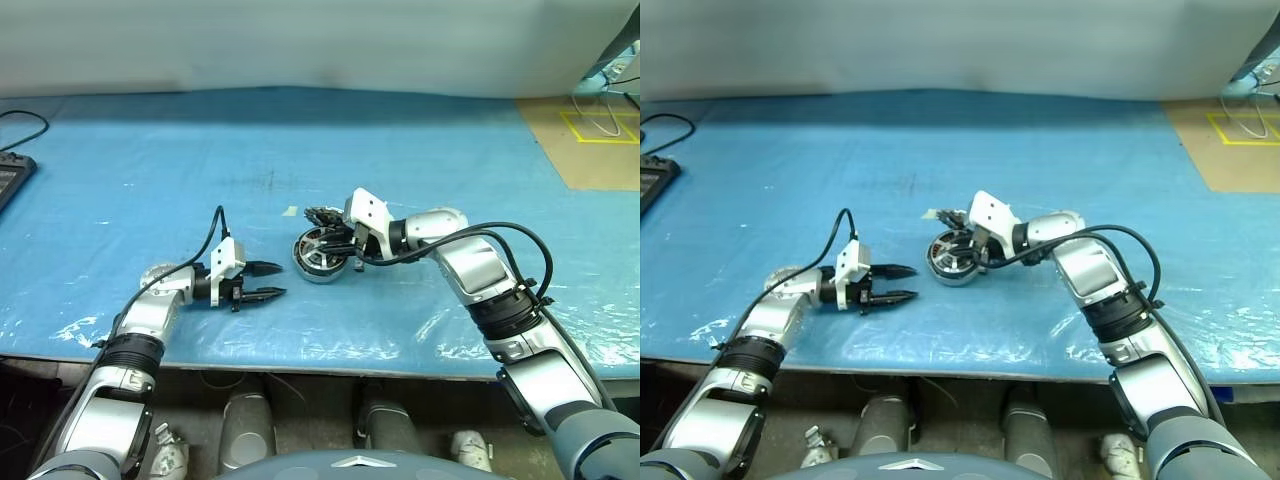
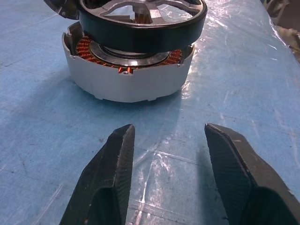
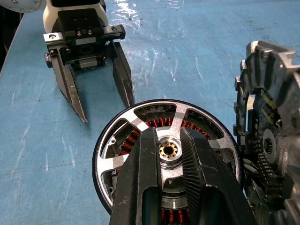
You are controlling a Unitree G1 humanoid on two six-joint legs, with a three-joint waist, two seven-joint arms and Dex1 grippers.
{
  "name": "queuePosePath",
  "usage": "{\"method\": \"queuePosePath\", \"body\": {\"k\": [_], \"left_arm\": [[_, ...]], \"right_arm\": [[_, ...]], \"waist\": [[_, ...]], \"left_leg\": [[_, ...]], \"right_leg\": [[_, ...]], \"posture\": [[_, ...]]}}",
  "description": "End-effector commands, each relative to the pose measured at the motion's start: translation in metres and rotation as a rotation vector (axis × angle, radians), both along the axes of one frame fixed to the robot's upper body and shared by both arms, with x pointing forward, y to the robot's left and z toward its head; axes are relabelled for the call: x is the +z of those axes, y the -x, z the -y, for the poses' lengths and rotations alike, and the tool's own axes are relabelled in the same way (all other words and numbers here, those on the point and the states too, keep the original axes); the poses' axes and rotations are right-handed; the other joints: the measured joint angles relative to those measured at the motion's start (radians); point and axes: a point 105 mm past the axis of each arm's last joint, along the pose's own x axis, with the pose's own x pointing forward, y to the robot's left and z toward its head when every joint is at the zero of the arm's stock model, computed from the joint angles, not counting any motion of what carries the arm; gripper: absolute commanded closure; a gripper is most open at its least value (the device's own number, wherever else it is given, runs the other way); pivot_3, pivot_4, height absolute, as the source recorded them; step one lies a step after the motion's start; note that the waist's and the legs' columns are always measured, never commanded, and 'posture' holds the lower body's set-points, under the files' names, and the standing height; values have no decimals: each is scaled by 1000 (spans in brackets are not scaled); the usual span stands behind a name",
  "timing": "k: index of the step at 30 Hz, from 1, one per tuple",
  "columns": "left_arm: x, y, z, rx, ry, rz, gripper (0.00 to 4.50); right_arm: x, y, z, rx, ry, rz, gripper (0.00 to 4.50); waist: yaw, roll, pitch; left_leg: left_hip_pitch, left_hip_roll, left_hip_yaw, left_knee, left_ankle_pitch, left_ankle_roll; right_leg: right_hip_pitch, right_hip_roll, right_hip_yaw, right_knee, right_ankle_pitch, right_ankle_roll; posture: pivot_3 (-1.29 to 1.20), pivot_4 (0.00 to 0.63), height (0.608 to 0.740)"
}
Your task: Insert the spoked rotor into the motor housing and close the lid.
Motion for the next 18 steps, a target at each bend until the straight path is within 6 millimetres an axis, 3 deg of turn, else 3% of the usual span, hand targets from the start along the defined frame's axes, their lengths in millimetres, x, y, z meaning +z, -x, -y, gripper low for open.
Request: {"method": "queuePosePath", "body": {"k": [1,9,18], "left_arm": [[3,0,0,1,6,25,2019],[2,-2,-2,11,10,26,2019],[3,-4,-2,31,31,29,2019]], "right_arm": [[5,2,2,6,-19,7,4227],[25,4,-7,28,-103,29,4227],[24,-3,-8,-5,-112,39,4227]], "waist": [[0,0,0],[0,0,0],[0,0,0]], "left_leg": [[0,0,0,0,0,0],[0,0,0,0,0,0],[0,0,0,0,0,0]], "right_leg": [[0,0,0,0,0,0],[0,0,0,0,0,0],[0,0,0,0,0,0]], "posture": [[0,150,740],[0,150,740],[0,150,740]]}}
